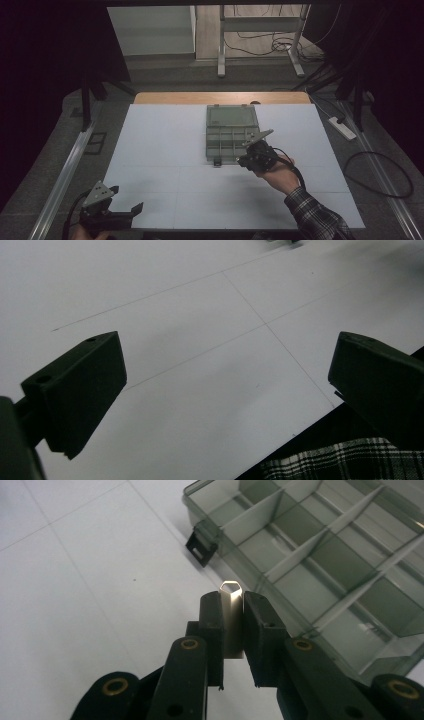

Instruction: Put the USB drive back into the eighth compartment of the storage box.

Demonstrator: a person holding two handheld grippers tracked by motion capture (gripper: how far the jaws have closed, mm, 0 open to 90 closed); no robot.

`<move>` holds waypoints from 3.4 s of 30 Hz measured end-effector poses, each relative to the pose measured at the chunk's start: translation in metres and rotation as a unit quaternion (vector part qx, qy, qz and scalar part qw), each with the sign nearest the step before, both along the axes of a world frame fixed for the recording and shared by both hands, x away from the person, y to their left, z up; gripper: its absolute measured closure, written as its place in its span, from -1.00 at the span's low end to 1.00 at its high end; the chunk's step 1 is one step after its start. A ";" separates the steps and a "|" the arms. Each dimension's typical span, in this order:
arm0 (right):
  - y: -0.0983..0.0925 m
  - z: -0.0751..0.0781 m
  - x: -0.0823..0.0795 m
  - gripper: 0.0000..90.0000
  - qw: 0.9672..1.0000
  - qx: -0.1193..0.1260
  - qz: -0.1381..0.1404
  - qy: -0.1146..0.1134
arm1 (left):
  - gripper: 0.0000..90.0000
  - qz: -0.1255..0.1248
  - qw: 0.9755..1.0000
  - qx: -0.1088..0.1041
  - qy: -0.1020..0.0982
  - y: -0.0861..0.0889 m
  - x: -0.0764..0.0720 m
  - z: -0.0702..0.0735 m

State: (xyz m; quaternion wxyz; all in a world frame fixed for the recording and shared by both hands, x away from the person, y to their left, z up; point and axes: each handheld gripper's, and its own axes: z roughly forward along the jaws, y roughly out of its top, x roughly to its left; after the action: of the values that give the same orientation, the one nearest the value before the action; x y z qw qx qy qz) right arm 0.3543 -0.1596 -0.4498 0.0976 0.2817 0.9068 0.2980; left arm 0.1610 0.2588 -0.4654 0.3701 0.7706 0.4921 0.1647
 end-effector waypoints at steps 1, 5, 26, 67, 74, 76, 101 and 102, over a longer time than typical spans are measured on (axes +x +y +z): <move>-0.001 0.000 0.001 0.74 1.000 0.000 -0.002 -0.001 | -0.95 0.000 1.000 0.000 0.000 0.000 0.000 0.000; -0.004 0.001 0.006 0.74 1.000 0.003 -0.010 -0.004 | -0.95 0.000 1.000 0.000 0.000 0.000 0.000 0.000; -0.020 0.001 0.033 0.74 0.998 0.002 -0.058 -0.018 | -0.94 0.001 1.000 0.000 0.000 0.000 0.000 0.000; -0.030 -0.014 0.057 0.73 0.994 -0.028 -0.099 -0.026 | -0.94 0.003 1.000 0.003 -0.001 -0.001 0.000 0.000; -0.028 -0.017 0.056 0.56 0.994 -0.035 -0.096 -0.026 | -0.94 0.003 1.000 0.003 -0.002 0.000 0.000 0.000; -0.029 -0.016 0.055 0.49 0.995 -0.032 -0.096 -0.026 | -0.94 0.003 1.000 0.003 -0.002 -0.001 0.000 0.000; -0.029 -0.009 0.046 -0.35 0.996 -0.001 -0.090 0.001 | -0.93 0.002 1.000 0.005 -0.002 -0.001 0.000 0.000; -0.029 -0.009 0.046 -0.35 0.996 -0.001 -0.090 0.001 | -0.93 0.002 1.000 0.005 -0.002 -0.001 0.000 0.000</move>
State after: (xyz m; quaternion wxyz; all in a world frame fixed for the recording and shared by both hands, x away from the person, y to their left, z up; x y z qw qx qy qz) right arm 0.4005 -0.1889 -0.4589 0.1232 0.3626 0.8782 0.2866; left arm 0.1607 0.2577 -0.4654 0.3666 0.7710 0.4924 0.1696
